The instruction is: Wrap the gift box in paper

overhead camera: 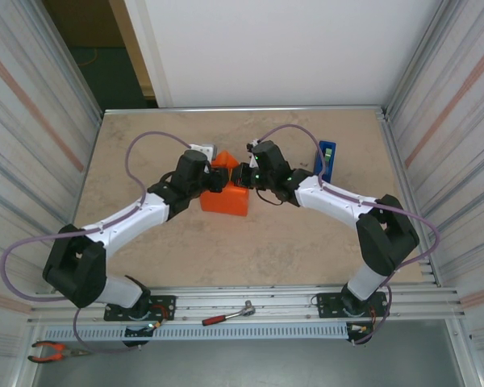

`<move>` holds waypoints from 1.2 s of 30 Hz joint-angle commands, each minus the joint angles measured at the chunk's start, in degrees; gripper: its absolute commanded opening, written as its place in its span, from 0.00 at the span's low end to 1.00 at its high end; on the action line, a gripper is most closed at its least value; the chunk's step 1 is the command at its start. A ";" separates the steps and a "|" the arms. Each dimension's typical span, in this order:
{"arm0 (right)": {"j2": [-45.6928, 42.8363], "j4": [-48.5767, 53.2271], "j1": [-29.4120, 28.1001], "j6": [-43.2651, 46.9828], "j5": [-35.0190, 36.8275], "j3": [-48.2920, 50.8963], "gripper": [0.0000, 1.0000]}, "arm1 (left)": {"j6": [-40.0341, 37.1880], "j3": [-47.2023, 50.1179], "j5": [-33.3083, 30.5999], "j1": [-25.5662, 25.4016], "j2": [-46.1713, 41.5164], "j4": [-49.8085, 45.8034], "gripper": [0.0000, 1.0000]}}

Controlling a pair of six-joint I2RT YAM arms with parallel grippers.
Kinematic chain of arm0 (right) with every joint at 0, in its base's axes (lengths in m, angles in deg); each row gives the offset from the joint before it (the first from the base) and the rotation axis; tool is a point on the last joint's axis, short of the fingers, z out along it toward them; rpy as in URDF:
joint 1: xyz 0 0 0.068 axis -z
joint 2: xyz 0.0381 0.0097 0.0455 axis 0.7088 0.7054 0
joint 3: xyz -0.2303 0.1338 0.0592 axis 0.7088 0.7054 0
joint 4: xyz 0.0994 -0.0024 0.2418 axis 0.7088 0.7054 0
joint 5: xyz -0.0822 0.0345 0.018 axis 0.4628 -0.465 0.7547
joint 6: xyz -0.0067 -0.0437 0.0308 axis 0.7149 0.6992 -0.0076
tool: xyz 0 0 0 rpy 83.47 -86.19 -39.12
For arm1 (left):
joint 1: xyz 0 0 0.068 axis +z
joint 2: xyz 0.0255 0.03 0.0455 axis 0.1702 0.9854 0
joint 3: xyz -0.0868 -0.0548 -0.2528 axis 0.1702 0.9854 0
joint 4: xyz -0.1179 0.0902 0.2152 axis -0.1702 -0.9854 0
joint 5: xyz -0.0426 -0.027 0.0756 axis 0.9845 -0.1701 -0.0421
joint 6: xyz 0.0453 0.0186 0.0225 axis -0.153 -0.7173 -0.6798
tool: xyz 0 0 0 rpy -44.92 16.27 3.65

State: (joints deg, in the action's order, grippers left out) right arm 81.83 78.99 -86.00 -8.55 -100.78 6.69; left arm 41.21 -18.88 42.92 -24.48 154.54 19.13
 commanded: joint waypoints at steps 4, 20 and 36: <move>-0.64 -1.43 0.96 -4.07 -6.60 1.88 0.00 | -2.08 4.53 -6.90 -1.52 5.70 -8.94 0.39; -5.68 0.24 3.21 -2.75 -6.85 2.62 0.00 | -2.36 5.93 -10.65 -3.60 6.17 -9.23 0.39; -4.44 -0.12 1.59 -2.65 -4.67 8.21 0.00 | 6.21 2.63 -0.46 -2.72 0.90 -11.55 0.47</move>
State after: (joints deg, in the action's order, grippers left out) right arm 76.93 76.63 -83.81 -11.72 -107.03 13.01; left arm 41.97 -18.55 37.17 -27.26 154.63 19.72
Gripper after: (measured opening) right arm 0.063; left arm 0.470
